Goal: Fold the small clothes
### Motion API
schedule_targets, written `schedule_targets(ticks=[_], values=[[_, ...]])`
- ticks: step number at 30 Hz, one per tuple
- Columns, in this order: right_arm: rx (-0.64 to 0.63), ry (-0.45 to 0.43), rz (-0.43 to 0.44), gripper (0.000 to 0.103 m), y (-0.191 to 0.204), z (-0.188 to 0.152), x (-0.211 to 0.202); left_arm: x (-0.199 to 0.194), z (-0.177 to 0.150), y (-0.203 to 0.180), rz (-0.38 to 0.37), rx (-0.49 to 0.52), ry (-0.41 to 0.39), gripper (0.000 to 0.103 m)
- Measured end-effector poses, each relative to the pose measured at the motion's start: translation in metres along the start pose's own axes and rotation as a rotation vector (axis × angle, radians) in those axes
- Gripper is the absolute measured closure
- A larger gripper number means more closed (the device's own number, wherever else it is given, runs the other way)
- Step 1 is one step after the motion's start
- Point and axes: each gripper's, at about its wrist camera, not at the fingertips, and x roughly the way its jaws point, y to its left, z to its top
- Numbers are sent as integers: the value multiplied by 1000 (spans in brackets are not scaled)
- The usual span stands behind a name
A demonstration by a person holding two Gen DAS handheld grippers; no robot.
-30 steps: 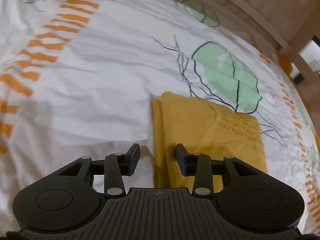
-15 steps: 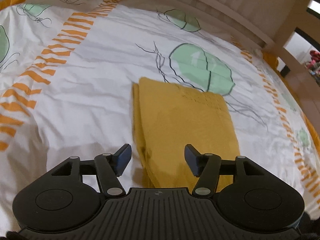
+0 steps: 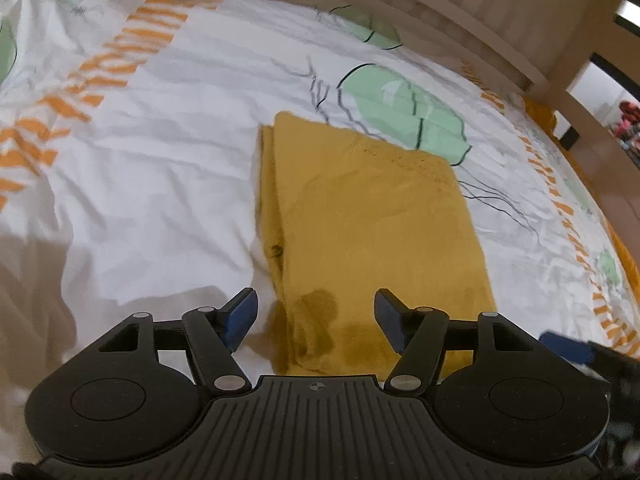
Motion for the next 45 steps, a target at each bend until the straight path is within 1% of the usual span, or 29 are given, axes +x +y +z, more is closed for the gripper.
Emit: schedule_targets(ticks=[2, 4, 9, 14, 17, 24, 28, 32, 33, 36, 40, 43, 45], values=[[39, 3, -5, 0, -12, 12, 8, 6, 0, 3, -5, -22, 12, 40], [90, 5, -6, 0, -26, 25, 18, 10, 0, 2, -5, -23, 14, 40], [200, 27, -1, 0, -58, 43, 48, 17, -1, 3, -19, -43, 28, 39], [247, 33, -12, 0, -80, 55, 73, 24, -2, 1, -7, -45, 44, 39], [269, 37, -1, 0, -90, 60, 85, 28, -2, -2, 4, -38, 48, 38], [288, 41, 50, 0, -99, 68, 103, 34, -2, -6, 14, -31, 51, 30], [273, 36, 64, 0, -97, 72, 112, 37, -3, -8, 17, -28, 49, 27], [267, 31, 80, 0, -97, 75, 120, 42, -2, -13, 14, -26, 49, 19], [264, 31, 84, 0, -97, 76, 122, 43, -2, -14, 13, -24, 49, 14], [246, 33, 95, 0, -96, 79, 128, 46, -2, -16, 10, -19, 50, 9], [226, 16, 119, 0, -96, 80, 134, 48, -2, -18, 6, -19, 49, 6], [213, -6, 132, 0, -96, 80, 137, 48, 0, -14, -18, -59, 44, 5], [190, -20, 133, 0, -94, 79, 139, 49, 1, -10, -53, -96, 38, 5]])
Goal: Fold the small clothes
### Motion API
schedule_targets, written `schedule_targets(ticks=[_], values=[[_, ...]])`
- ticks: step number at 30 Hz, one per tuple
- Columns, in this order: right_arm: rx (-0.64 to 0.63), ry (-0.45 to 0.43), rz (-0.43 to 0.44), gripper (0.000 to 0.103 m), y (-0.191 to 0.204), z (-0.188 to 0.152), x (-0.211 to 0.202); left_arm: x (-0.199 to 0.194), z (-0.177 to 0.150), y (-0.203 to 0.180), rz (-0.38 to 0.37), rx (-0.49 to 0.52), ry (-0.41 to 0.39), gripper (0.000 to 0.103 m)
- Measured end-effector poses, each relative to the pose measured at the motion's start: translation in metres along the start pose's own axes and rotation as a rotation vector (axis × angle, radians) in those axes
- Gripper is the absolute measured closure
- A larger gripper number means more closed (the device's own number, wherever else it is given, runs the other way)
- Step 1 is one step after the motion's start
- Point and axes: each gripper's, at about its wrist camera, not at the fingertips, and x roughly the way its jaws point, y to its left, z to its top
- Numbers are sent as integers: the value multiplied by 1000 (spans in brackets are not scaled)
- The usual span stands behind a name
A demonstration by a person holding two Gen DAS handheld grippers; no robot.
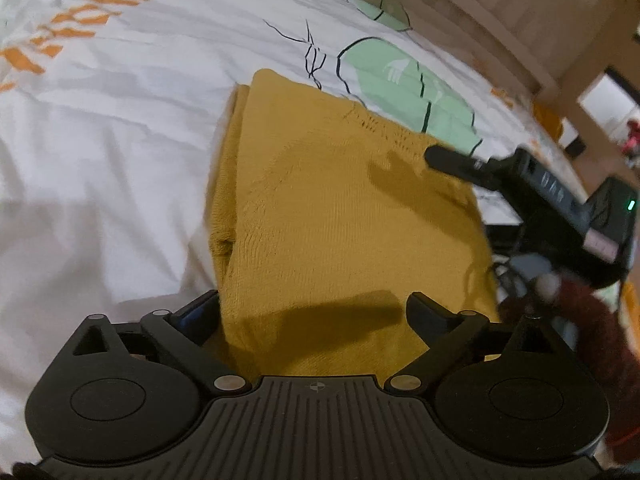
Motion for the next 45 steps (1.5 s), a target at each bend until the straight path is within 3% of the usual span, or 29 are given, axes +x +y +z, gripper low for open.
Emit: schedule_targets(ticks=[4, 7, 11, 12, 14, 16, 18, 20, 28, 37, 43, 45], values=[[-49, -10, 7, 0, 2, -2, 2, 1, 1, 6, -85, -70, 3, 8], [-37, -14, 33, 0, -1, -1, 0, -1, 1, 5, -87, -64, 8, 19], [-24, -5, 82, 0, -8, 0, -4, 0, 2, 6, -77, -75, 16, 67], [-29, 3, 88, 0, -9, 1, -4, 0, 2, 9, -91, -89, 23, 75], [-45, 26, 89, 0, -6, 2, -3, 1, 2, 13, -126, -119, 37, 81], [-40, 47, 77, 0, -3, 4, -2, 1, 2, 14, -134, -123, 40, 82], [-20, 66, 47, 8, 0, 7, -2, -1, 2, 15, -162, -145, 47, 84], [-37, 86, 1, 53, 5, 8, -3, -4, 2, 17, -214, -179, 60, 86], [-11, 96, 27, 60, 20, 1, -48, -32, -12, -12, -315, -140, 97, 86], [16, 140, -13, 62, 34, -46, -141, -66, -75, -60, -387, -81, 142, 86], [62, 127, -19, 62, 22, -78, -184, -73, -117, -74, -337, -37, 149, 86], [90, 111, -36, 62, 13, -85, -189, -74, -127, -70, -281, -16, 129, 85]])
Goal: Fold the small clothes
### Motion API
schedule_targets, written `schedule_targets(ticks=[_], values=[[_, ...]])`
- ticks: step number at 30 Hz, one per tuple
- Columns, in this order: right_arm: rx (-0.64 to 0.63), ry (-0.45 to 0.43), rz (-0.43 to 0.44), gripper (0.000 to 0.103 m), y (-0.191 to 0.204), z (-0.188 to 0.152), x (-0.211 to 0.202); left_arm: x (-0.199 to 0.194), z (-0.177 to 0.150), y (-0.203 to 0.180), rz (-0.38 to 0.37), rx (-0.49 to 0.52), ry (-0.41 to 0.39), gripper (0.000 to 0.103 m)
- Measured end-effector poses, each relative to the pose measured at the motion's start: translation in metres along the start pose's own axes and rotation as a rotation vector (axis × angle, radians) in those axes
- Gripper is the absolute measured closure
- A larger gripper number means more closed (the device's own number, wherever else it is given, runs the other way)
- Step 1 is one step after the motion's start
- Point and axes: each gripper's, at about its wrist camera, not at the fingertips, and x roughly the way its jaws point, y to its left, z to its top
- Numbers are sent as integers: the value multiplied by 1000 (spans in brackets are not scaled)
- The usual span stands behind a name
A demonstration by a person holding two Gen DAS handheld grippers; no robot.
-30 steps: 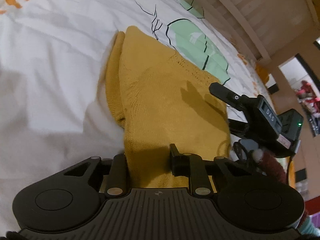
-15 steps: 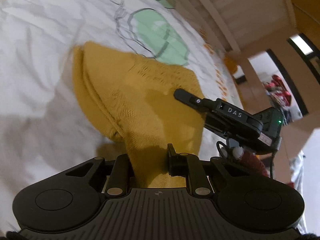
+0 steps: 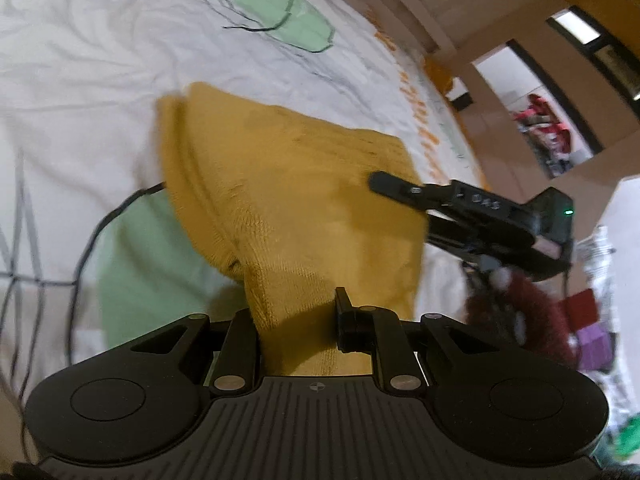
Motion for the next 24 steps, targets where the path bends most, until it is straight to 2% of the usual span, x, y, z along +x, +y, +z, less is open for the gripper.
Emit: schedule_targets(ticks=[4, 8, 12, 17, 21, 24], values=[[8, -42, -67, 61, -10, -7, 1, 5, -12, 5, 115, 42, -15, 84], [-15, -89, -137, 59, -11, -12, 7, 3, -21, 10, 147, 52, -35, 81], [-41, -138, -195, 55, -14, -20, 5, -4, -30, 5, 192, 106, -56, 74], [-33, -203, -234, 46, -21, -24, -11, -24, -43, 0, 248, 145, -74, 70], [-57, -262, -244, 45, -15, -28, -31, -48, -43, -12, 301, 202, -156, 70], [-97, -298, -248, 38, -5, -32, -46, -63, -34, -22, 312, 228, -227, 70]])
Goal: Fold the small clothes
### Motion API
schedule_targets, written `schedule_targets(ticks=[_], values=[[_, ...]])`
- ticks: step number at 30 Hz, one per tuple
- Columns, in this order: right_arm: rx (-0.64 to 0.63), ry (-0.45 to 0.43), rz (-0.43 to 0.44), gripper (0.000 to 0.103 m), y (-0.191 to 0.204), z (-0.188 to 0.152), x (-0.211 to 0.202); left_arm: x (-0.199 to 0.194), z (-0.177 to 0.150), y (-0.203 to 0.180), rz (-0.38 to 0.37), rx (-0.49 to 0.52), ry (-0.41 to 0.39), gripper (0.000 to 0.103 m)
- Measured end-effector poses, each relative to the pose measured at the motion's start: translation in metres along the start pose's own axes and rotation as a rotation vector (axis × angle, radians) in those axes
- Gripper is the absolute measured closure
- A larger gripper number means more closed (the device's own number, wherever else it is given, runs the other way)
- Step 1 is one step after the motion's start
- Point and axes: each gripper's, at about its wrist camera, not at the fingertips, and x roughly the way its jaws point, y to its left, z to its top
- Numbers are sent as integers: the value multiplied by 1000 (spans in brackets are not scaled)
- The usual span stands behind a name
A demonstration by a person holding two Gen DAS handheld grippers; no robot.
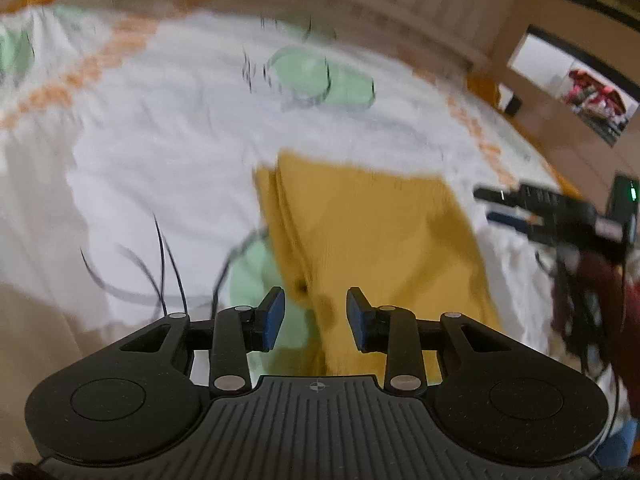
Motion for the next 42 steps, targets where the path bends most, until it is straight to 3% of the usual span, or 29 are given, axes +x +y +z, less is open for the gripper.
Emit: schedule_targets(ticks=[4, 11, 18, 22, 24, 30, 34, 37, 42], values=[[-54, -19, 1, 31, 13, -4, -13, 5, 24, -11, 15, 26, -56, 60], [-178, -6, -9, 16, 42, -19, -10, 54, 46, -38, 33, 106, -56, 50], [-255, -18, -3, 16, 59, -25, 2, 98, 54, -32, 128, 85, -66, 50], [-274, -29, -5, 15, 62, -25, 10, 118, 54, -13, 182, 59, -3, 47], [-280, -28, -1, 15, 63, -24, 15, 118, 49, -3, 171, 35, -1, 43], [-313, -20, -5, 15, 65, -26, 29, 108, 42, 10, 178, -5, -15, 42], [-330, 7, -95, 14, 62, -28, 48, 107, 40, 11, 189, -17, -25, 42], [-268, 63, -152, 2, 46, -28, 67, 106, 37, 10, 198, -16, -33, 42], [-234, 56, -135, 1, 42, -27, 61, 104, 40, 7, 210, -10, -32, 42]])
